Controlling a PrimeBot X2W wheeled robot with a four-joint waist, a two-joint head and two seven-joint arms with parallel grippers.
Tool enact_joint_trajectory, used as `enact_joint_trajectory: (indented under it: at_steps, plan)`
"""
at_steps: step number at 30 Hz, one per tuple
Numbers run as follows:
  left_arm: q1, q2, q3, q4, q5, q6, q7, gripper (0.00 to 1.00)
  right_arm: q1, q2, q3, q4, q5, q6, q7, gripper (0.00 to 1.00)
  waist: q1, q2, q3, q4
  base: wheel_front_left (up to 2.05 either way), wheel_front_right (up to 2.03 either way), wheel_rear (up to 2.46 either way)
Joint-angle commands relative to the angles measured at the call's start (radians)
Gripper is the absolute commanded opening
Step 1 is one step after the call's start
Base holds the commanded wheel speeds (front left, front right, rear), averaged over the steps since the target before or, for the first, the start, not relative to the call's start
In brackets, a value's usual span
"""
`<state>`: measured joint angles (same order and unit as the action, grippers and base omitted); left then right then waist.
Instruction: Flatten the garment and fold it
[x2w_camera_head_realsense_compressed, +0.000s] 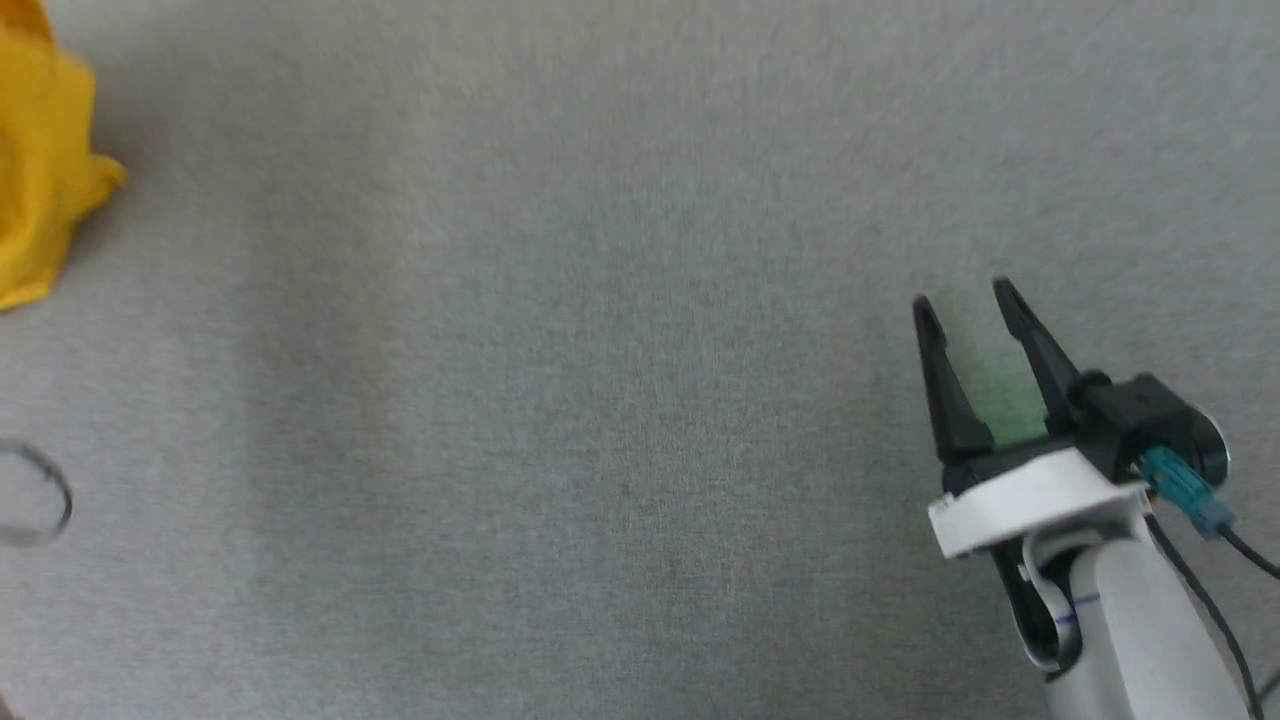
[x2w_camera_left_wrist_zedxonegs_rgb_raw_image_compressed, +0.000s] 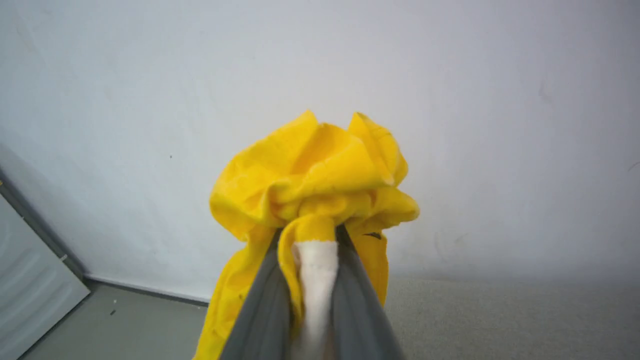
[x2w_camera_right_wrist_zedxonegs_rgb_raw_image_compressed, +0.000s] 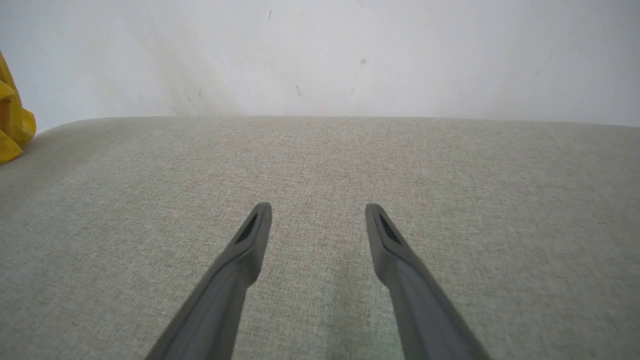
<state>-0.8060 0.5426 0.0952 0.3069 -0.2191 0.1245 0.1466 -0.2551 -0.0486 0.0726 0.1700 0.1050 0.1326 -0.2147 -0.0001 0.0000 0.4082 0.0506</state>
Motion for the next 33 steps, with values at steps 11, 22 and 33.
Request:
enact_joint_trajectory:
  at_steps: [11, 22, 33]
  plan:
    - [-0.240, -0.140, -0.196, -0.026, 0.015, -0.115, -0.161, 0.00, 0.103, -0.002, -0.050, 0.004, 0.039, -0.002, -0.008, 1.00, 0.0001, 0.0000, -0.276, -0.082, 0.00, 0.00, 0.00]
    - [-0.200, -0.369, -0.370, 0.027, -0.088, -0.204, -0.127, 0.00, 0.134, -0.002, -0.046, -0.012, 0.061, -0.002, 0.007, 1.00, 0.0001, 0.0000, -0.302, -0.210, 0.00, 0.00, 0.00]
    - [0.087, -0.474, -0.483, 0.259, -0.206, -0.193, 0.001, 0.00, 0.147, -0.002, -0.045, -0.014, 0.077, -0.002, 0.010, 1.00, 0.0001, 0.0000, -0.285, -0.276, 0.00, 0.00, 0.00]
